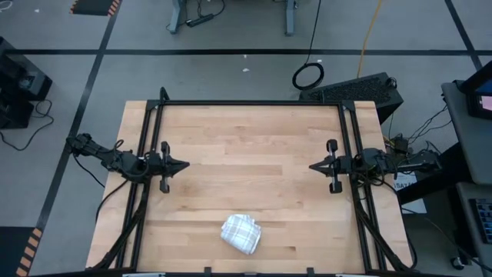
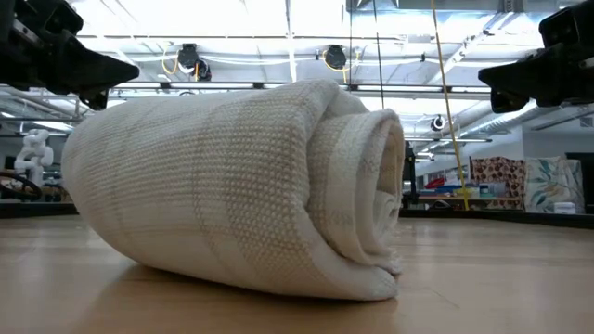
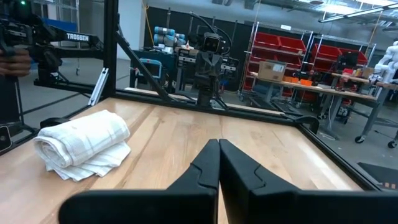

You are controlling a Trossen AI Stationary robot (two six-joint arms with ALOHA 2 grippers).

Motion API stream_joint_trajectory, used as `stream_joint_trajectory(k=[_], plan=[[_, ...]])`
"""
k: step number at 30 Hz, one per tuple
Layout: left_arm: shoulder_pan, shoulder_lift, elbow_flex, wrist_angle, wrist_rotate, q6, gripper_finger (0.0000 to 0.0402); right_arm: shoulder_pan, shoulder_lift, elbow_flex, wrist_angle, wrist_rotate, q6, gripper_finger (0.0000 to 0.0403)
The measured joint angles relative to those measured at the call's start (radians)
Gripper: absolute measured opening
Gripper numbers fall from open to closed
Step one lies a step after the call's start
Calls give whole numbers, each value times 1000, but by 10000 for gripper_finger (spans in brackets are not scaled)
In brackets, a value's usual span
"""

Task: Roll towel
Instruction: Return to Home Position

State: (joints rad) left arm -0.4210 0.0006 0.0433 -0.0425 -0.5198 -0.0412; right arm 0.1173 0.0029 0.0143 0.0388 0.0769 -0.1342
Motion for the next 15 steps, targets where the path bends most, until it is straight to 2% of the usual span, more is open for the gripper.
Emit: stream_joint_trajectory(k=[15], plan=[[0, 0, 0, -1, 19, -7, 11, 0, 0, 0, -5, 0, 29, 0]])
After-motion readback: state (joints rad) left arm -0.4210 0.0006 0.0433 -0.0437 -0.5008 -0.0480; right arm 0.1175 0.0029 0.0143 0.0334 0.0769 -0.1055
